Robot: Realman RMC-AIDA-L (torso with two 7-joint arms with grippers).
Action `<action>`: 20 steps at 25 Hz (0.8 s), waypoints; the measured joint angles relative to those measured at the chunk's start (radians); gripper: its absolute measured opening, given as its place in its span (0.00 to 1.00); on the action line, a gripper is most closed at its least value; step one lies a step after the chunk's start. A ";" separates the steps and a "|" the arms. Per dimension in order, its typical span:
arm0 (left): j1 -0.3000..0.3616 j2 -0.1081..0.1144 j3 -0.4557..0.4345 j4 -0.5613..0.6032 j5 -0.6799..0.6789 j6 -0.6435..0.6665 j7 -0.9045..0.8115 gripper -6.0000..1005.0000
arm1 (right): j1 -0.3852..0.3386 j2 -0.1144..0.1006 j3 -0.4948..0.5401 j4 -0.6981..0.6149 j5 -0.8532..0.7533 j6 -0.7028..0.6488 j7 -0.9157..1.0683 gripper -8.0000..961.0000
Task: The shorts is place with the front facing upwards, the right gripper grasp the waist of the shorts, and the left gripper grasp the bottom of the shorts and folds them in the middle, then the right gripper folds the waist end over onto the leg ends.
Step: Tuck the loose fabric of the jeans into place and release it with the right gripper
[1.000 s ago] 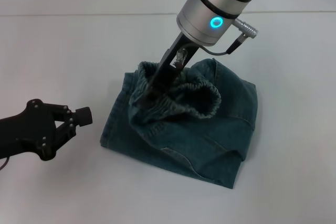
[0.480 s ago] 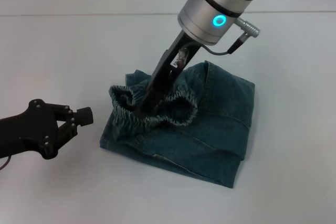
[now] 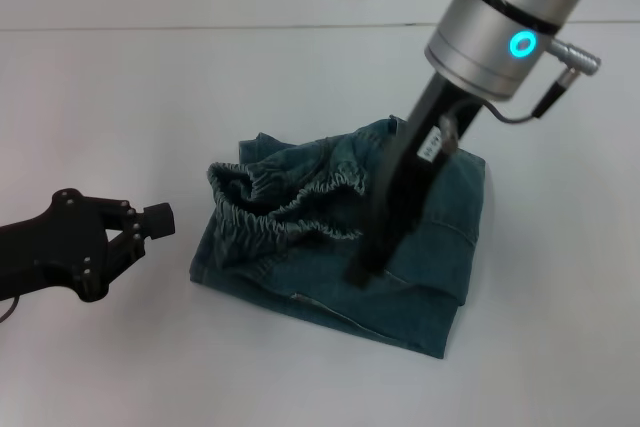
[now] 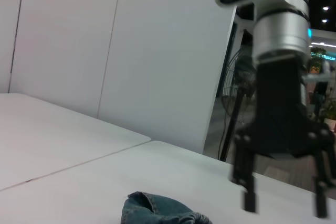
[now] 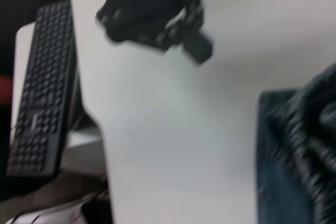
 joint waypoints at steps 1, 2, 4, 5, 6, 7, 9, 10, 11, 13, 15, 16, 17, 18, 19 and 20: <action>-0.001 0.000 0.001 -0.001 0.000 -0.004 0.000 0.03 | -0.005 0.003 -0.005 0.007 -0.003 -0.009 -0.011 0.85; -0.003 0.000 0.002 -0.002 0.000 -0.009 -0.001 0.03 | -0.010 0.007 -0.010 0.012 -0.008 -0.015 -0.019 0.85; -0.006 0.000 0.006 -0.003 0.000 -0.016 -0.002 0.03 | -0.018 0.020 -0.016 0.017 -0.036 -0.006 -0.027 0.84; -0.007 0.000 0.006 -0.003 0.000 -0.017 -0.003 0.03 | -0.021 0.027 -0.017 0.023 -0.055 0.005 -0.028 0.84; -0.007 0.000 0.007 -0.004 0.000 -0.018 -0.003 0.03 | -0.021 0.032 -0.018 0.035 -0.073 0.017 -0.031 0.84; -0.008 0.000 0.007 -0.004 0.000 -0.020 -0.003 0.03 | -0.020 0.036 -0.021 0.051 -0.091 0.028 -0.035 0.84; -0.009 0.000 0.007 -0.005 0.000 -0.022 -0.002 0.04 | -0.015 0.042 -0.033 0.091 -0.111 0.061 -0.045 0.84; -0.010 0.000 0.007 -0.005 0.000 -0.022 -0.001 0.04 | -0.014 0.044 -0.041 0.106 -0.116 0.080 -0.048 0.84; -0.010 0.000 0.007 -0.005 0.000 -0.023 0.000 0.04 | -0.013 0.045 -0.049 0.114 -0.118 0.095 -0.048 0.84; -0.010 0.000 0.007 -0.006 0.000 -0.024 0.002 0.04 | -0.012 0.046 -0.066 0.126 -0.119 0.124 -0.045 0.84; -0.012 0.000 0.008 -0.012 0.000 -0.029 0.002 0.04 | -0.011 0.045 -0.072 0.129 -0.119 0.151 -0.043 0.84; -0.013 0.000 0.008 -0.014 0.000 -0.031 0.002 0.04 | -0.011 0.045 -0.072 0.129 -0.119 0.172 -0.043 0.84; -0.013 0.000 0.008 -0.016 0.000 -0.033 0.002 0.04 | -0.010 0.046 -0.073 0.130 -0.119 0.191 -0.043 0.84; -0.014 0.000 0.009 -0.019 0.000 -0.037 0.003 0.04 | -0.010 0.047 -0.074 0.130 -0.118 0.211 -0.044 0.84; -0.014 0.000 0.010 -0.019 0.000 -0.039 0.003 0.04 | -0.011 0.050 -0.079 0.134 -0.116 0.234 -0.045 0.84; -0.013 -0.001 0.010 -0.019 0.000 -0.040 0.004 0.04 | -0.012 0.051 -0.083 0.139 -0.115 0.257 -0.047 0.84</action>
